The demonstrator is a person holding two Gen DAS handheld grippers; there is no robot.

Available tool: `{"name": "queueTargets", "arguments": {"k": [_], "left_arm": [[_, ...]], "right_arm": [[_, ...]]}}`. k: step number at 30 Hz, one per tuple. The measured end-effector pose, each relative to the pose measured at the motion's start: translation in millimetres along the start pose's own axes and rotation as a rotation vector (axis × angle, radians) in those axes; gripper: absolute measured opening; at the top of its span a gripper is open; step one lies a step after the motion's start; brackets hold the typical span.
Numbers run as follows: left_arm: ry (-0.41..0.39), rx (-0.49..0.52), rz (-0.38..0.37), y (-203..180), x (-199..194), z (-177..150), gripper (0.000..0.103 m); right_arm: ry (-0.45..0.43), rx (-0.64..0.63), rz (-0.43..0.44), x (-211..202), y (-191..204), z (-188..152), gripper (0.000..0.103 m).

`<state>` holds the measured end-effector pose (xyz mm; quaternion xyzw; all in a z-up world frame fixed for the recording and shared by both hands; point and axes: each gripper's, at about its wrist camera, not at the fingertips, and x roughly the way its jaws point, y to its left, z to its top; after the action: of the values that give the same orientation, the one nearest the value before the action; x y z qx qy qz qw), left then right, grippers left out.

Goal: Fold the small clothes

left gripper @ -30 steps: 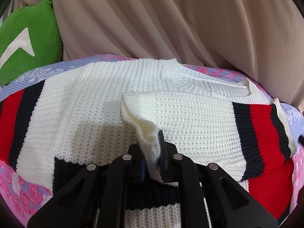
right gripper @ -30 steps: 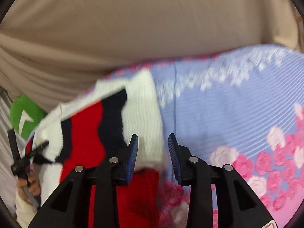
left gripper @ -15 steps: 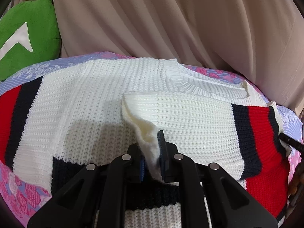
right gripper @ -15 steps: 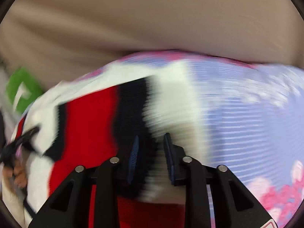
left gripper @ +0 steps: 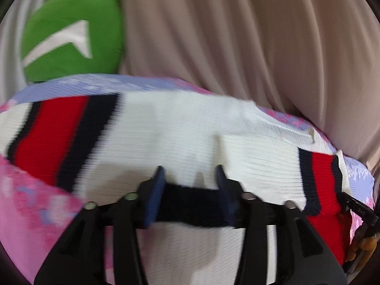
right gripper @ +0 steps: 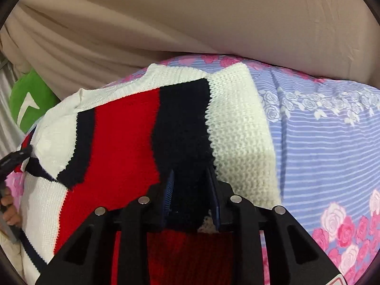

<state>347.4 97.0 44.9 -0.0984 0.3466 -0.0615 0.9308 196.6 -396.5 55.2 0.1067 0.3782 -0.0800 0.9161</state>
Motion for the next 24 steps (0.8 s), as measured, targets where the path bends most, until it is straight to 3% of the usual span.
{"name": "queueTargets", "arguments": {"k": [1,2,4,7,12,15,18,19,20,24], "left_arm": [[-0.024,-0.028,0.039,24.1,-14.6,2.8,0.071],[-0.04,-0.062,0.082,47.9,-25.8,5.7,0.077],[-0.05,-0.143,0.175,103.6,-41.5,14.2,0.081],[-0.019,-0.319,0.262,189.9,-46.3,22.8,0.081],[0.046,-0.597,0.32,302.2,-25.4,14.1,0.079],[-0.005,-0.588,0.324,309.7,-27.0,17.9,0.072],[0.008,-0.57,0.284,306.2,-16.9,29.9,0.04],[0.016,-0.557,0.285,303.3,-14.4,34.2,0.014],[0.018,-0.543,0.291,295.9,-13.7,39.0,0.008],[-0.099,-0.392,0.278,236.6,-41.5,68.6,0.007]], "right_arm": [[-0.013,0.007,0.023,-8.1,0.8,-3.2,0.034],[-0.022,0.009,0.043,-14.0,0.7,-7.0,0.038],[-0.025,0.02,0.104,-24.0,2.7,-15.0,0.044],[0.019,0.025,0.204,-22.8,22.3,-25.7,0.049],[0.052,-0.064,0.141,-12.3,46.8,-42.4,0.053],[0.047,-0.077,0.146,-10.1,48.4,-46.7,0.06],[0.04,-0.075,0.143,-5.2,49.7,-46.9,0.061],[0.038,-0.077,0.141,-4.1,51.0,-47.3,0.062],[0.036,-0.079,0.14,-1.6,55.2,-47.5,0.063],[0.029,-0.073,0.15,-0.2,57.8,-46.9,0.066]]}}
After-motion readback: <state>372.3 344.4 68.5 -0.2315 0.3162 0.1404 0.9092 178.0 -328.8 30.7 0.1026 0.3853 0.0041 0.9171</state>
